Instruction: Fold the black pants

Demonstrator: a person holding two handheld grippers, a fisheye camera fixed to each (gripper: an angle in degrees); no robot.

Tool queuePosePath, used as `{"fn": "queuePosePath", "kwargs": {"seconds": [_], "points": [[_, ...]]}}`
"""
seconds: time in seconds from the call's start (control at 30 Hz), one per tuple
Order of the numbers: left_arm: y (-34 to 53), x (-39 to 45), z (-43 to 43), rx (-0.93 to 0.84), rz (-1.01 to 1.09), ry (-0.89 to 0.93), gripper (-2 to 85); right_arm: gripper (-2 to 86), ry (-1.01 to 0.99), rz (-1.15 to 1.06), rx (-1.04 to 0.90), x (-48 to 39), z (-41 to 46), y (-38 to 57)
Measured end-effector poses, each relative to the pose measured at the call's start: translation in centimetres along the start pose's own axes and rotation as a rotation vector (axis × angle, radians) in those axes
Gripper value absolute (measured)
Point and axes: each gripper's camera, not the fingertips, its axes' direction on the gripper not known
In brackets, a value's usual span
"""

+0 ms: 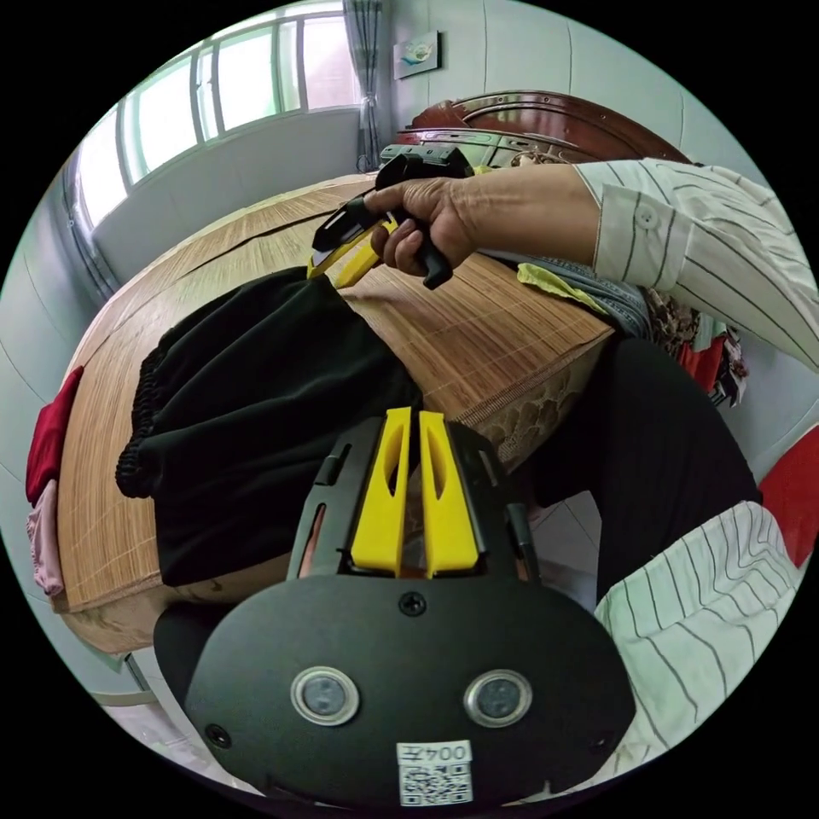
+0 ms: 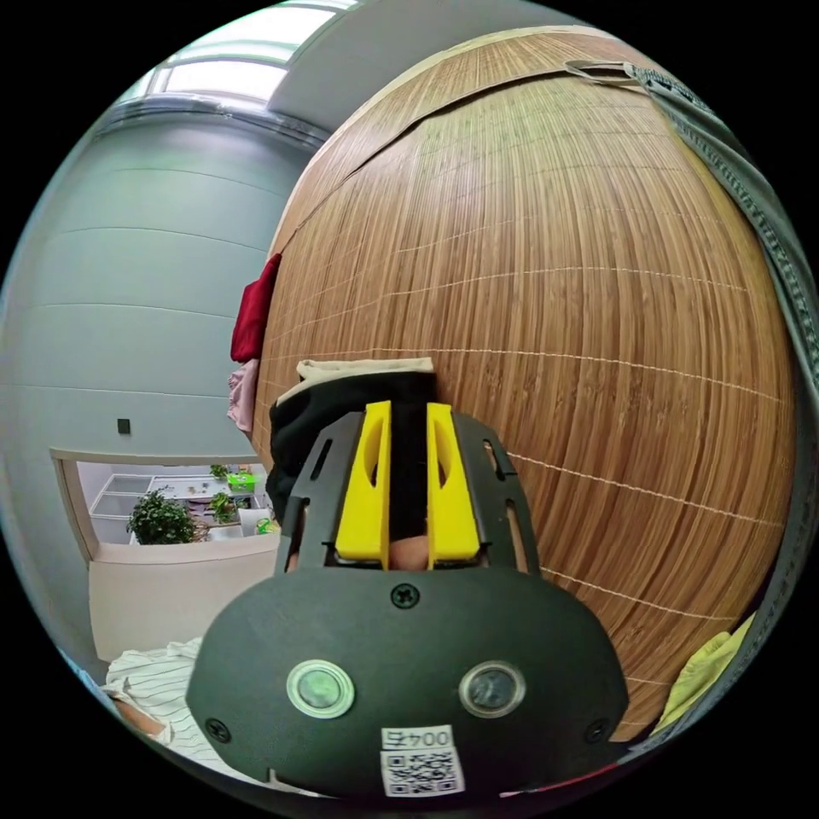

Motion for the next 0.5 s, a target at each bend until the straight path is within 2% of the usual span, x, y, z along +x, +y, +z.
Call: {"fn": "queuePosePath", "kwargs": {"seconds": [0.07,0.2,0.4,0.5], "points": [[0.2,-0.6,-0.1,-0.002,-0.003,0.019,1.6,2.3,0.089,-0.018,0.038,-1.5,-0.3,-0.2],[0.7,-2.0,0.2,-0.006,-0.016,0.034,1.3,0.3,0.143,-0.025,0.016,-3.7,0.5,-0.4],[0.7,-6.3,-1.1,0.045,-0.131,0.134,2.7,5.6,0.114,0.004,0.026,-5.7,0.3,1.7],[1.6,-10.4,-3.7,0.122,-0.268,0.265,4.5,7.1,0.064,0.021,0.158,-6.9,-2.3,5.1]]}}
